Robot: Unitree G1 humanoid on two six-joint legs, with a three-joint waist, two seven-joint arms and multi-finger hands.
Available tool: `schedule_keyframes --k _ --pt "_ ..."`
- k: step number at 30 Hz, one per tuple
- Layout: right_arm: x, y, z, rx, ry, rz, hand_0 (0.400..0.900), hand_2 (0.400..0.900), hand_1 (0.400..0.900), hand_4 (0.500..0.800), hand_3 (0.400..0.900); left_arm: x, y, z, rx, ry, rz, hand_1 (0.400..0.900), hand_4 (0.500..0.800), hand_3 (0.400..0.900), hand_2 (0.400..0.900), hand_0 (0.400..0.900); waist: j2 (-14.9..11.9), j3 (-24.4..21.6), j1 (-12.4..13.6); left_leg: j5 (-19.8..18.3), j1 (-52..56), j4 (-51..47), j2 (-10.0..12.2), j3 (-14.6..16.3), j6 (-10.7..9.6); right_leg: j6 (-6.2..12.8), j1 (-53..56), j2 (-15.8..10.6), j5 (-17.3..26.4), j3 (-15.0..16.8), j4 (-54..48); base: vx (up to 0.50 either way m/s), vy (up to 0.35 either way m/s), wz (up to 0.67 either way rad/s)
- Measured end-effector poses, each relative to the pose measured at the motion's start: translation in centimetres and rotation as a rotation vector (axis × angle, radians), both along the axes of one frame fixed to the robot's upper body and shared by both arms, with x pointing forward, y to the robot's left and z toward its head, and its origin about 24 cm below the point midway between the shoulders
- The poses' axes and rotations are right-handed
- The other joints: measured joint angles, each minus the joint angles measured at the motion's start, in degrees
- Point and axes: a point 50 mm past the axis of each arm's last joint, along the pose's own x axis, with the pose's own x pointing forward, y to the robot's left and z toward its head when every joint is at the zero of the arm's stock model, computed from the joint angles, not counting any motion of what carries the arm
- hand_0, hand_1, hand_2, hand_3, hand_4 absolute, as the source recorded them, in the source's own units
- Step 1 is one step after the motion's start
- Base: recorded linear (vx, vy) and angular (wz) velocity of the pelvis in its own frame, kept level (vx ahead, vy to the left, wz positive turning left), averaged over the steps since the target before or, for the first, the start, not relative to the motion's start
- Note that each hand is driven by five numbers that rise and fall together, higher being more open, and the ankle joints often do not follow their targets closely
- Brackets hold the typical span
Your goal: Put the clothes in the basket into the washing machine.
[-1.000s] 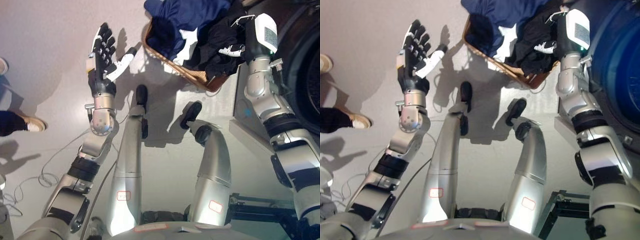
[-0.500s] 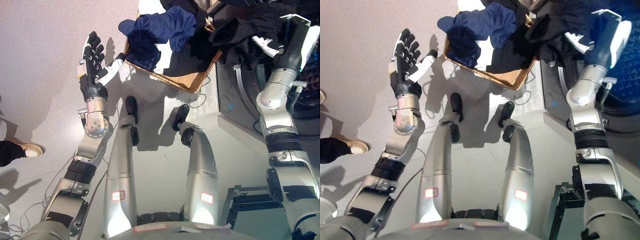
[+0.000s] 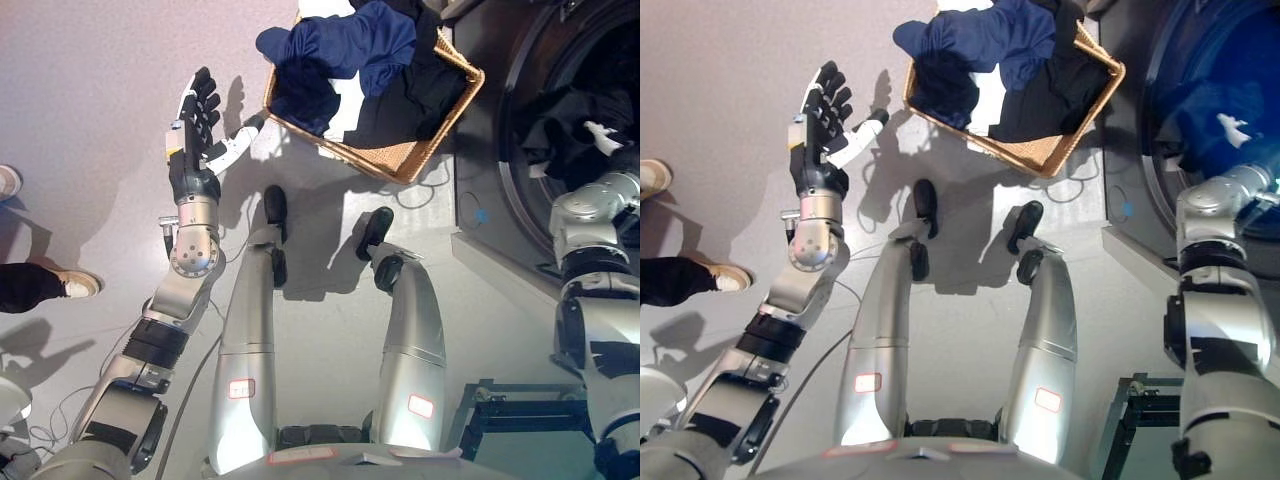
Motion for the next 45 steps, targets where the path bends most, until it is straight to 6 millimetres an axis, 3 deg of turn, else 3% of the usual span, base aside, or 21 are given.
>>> schedule_keyframes --k 5,9,13,20,34,35,36,45 --pt "-2.6 -3.5 0.4 -0.206 0.246 -0.117 0.4 0.4 0.4 0.5 0.4 -0.2 -0.2 -0.2 0.034 0.008 -0.032 0.9 0.8 0.9 0.9 0.9 1.86 -0.95 1.2 0.08 -1.2 -0.01 -0.3 0.0 -0.04 0.04 -1.1 -0.3 0.0 0.05 0.22 0.0 -0.016 0.02" --pt "-4.5 -6.0 2.7 -0.381 0.406 -0.187 0.4 0.4 0.4 0.5 0.4 -0.4 -0.2 0.5 0.049 -0.018 -0.052 0.9 0.8 0.9 0.9 0.9 3.48 -1.82 1.64 0.05 -2.85 0.93 -0.9 0.06 0.13 0.41 -3.03 -1.02 -0.41 0.38 1.59 0.0 0.0 0.0" --pt "-5.1 -6.8 4.5 -0.495 0.5 -0.218 0.4 0.4 0.4 0.5 0.4 -0.9 0.0 1.2 0.091 -0.046 -0.088 0.9 0.8 0.9 0.9 0.9 3.65 -1.9 1.86 -0.29 -4.99 2.64 -0.9 0.23 0.11 0.19 -5.52 -1.11 -0.86 0.83 3.53 0.01 -0.035 -0.02" --pt "-4.1 -6.1 7.2 -0.571 0.5 -0.213 0.4 0.4 0.4 0.5 0.4 -1.1 0.3 1.0 0.121 -0.034 -0.102 0.9 0.8 0.9 0.9 0.9 4.16 -2.19 1.74 -0.92 -8.54 5.21 -0.84 0.72 0.32 -0.3 -9.8 -0.93 -1.22 2.49 5.79 0.0 -0.012 -0.06" --pt "-3.5 -5.5 9.3 -0.663 0.534 -0.233 0.4 0.4 0.4 0.5 0.4 -1.9 0.5 2.7 0.165 -0.089 -0.133 0.9 0.8 0.9 0.9 0.9 4.52 -2.28 3.32 -6.06 -16.86 17.69 0.12 1.47 0.57 -0.71 -18.8 -1.02 -4.62 6.14 16.76 0.0 -0.026 -0.03" --pt "-3.5 -5.4 9.7 -0.669 0.533 -0.24 0.559 0.559 0.559 0.595 0.559 -1.9 0.6 2.7 0.167 -0.089 -0.133 0.9 0.8 0.9 0.9 0.9 4.56 -2.3 3.15 -6.53 -17.27 18.27 0.16 1.56 0.29 -0.77 -19.36 -1.01 -4.89 6.53 17.41 0.0 -0.015 -0.07" --pt "-3.4 -5.3 10.0 -0.668 0.524 -0.244 0.9 0.9 0.9 0.8 0.9 -1.9 0.5 2.7 0.167 -0.089 -0.134 0.9 0.8 0.9 0.9 0.9 4.56 -2.29 3.18 -6.68 -17.69 18.93 0.15 1.59 0.3 -0.71 -19.88 -0.91 -4.93 6.82 17.9 0.0 -0.008 -0.04" --pt "-3.5 -5.2 10.8 -0.663 0.501 -0.261 0.9 0.9 0.9 0.8 0.9 -2.1 0.5 2.1 0.166 -0.075 -0.139 0.9 0.8 0.9 0.9 0.9 4.72 -2.29 3.56 -6.88 -18.06 19.98 0.17 1.57 0.33 -0.78 -20.65 -0.82 -5.15 7.29 19.11 -0.01 0.004 -0.02"
